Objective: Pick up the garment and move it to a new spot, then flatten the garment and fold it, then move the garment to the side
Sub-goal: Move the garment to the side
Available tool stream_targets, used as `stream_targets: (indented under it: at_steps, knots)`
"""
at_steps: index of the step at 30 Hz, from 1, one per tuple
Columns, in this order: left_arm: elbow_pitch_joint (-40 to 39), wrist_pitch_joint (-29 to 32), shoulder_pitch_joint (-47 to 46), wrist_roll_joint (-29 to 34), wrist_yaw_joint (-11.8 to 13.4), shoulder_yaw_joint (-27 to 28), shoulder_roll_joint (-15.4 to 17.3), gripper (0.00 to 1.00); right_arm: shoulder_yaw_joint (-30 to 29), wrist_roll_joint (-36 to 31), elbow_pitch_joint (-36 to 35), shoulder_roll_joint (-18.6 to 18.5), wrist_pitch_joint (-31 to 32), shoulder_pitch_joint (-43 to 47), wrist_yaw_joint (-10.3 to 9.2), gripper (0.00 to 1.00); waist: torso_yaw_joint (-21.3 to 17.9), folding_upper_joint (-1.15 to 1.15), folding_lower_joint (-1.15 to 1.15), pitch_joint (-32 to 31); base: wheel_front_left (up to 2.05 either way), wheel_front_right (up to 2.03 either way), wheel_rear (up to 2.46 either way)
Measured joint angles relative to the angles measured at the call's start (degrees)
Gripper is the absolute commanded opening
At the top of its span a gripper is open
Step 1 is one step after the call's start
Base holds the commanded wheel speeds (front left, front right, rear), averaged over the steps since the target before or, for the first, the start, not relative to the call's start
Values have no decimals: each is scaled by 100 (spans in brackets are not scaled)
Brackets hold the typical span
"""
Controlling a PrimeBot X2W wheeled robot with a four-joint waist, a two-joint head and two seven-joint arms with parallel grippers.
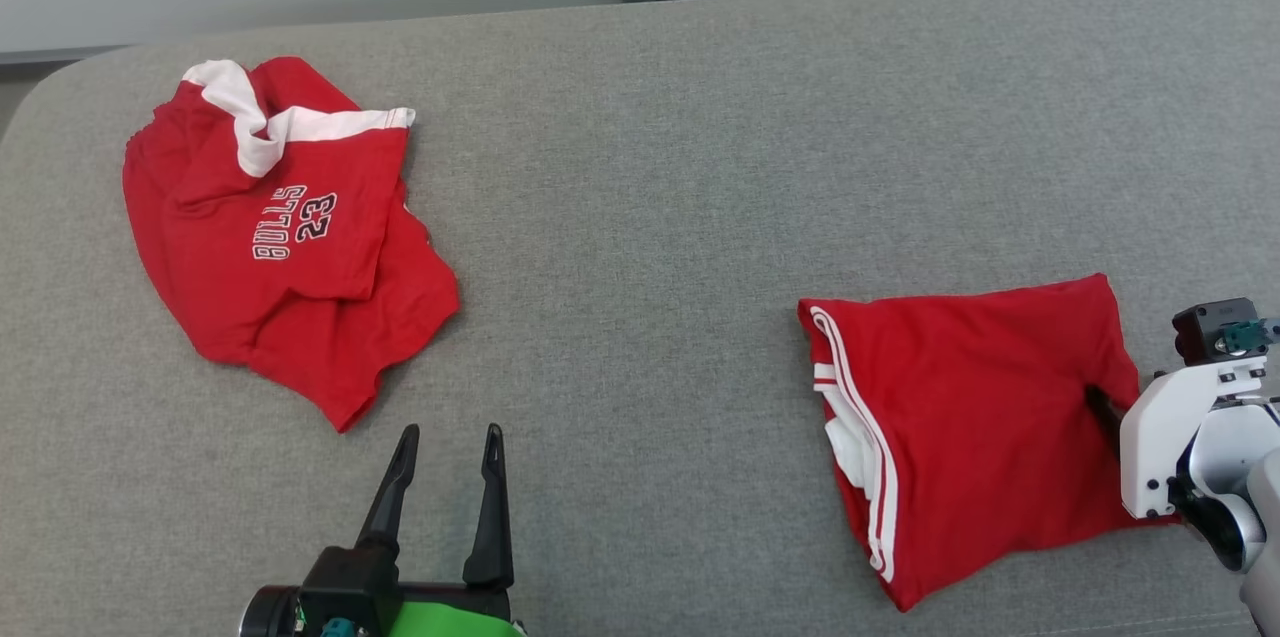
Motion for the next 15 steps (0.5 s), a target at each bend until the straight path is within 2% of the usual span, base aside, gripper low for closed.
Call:
stream_targets:
  at_steps: [2, 3, 10, 15]
  knots:
    - [8, 0, -22, 0, 19, -1, 0, 100, 63, 154, 178, -3, 36, -121, 0, 100, 48, 0, 0, 39, 0, 0, 0]
    - [9, 0, -30, 0, 19, -5, 0, 100, 110, 216, 222, -13, 58, -153, 0, 0, 64, 0, 0, 51, 0, 0, 0]
    - [-14, 0, -28, -47, 79, 49, 0, 100, 235, 545, 308, -71, -398, -392, 3, 0, -22, 0, 0, 88, 0, 0, 0]
    - [-52, 0, -20, -40, 76, 2, -1, 100, 48, 248, 605, 10, -1050, -803, 3, 0, -448, 0, 0, 88, 0, 0, 0]
